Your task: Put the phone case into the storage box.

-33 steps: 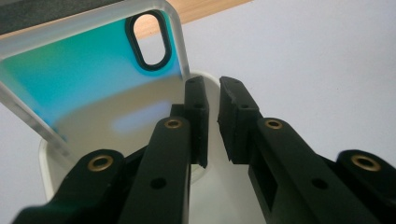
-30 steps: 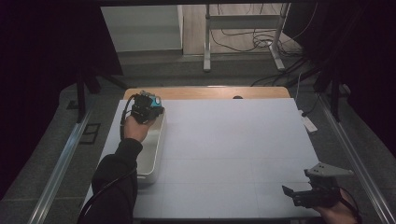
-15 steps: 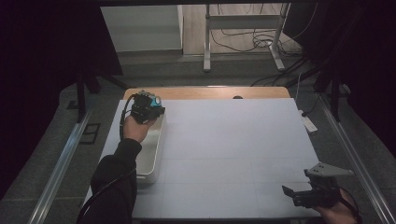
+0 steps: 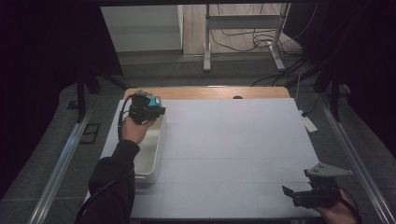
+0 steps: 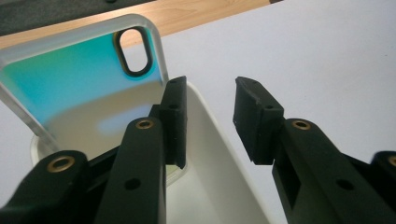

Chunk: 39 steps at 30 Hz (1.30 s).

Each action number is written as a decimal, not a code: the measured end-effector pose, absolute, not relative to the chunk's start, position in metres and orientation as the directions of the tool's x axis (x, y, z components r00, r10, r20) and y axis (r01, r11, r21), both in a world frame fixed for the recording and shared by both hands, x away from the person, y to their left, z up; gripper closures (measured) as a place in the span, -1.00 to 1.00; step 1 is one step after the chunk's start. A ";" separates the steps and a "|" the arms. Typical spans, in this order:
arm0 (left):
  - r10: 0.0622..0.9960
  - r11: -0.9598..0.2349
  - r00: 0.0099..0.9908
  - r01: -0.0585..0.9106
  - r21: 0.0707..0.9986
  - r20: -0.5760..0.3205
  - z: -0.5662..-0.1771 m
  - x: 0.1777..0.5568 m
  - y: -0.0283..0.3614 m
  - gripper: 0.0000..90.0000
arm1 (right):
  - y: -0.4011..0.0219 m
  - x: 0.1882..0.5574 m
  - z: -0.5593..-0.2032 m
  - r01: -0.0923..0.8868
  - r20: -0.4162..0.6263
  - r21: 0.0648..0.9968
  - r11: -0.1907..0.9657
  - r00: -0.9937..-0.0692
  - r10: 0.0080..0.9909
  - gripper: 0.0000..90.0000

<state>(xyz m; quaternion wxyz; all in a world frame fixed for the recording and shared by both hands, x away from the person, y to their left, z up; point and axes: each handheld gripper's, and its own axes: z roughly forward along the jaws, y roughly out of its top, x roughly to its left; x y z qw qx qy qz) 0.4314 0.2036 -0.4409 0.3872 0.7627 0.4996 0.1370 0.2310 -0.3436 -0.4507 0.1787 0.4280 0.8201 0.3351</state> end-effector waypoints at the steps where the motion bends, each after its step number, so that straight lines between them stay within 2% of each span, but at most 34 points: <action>1: 0.865 -0.200 0.468 0.652 0.731 -0.180 -0.440 0.431 0.204 0.39 | -0.344 0.231 -0.451 0.582 -0.007 0.702 0.410 -0.570 0.821 -1.00; 39: 0.826 -0.227 0.536 0.603 0.764 -0.177 -0.426 0.409 0.196 -0.06 | -0.343 0.231 -0.451 0.580 -0.012 0.700 0.416 -0.573 0.820 -1.00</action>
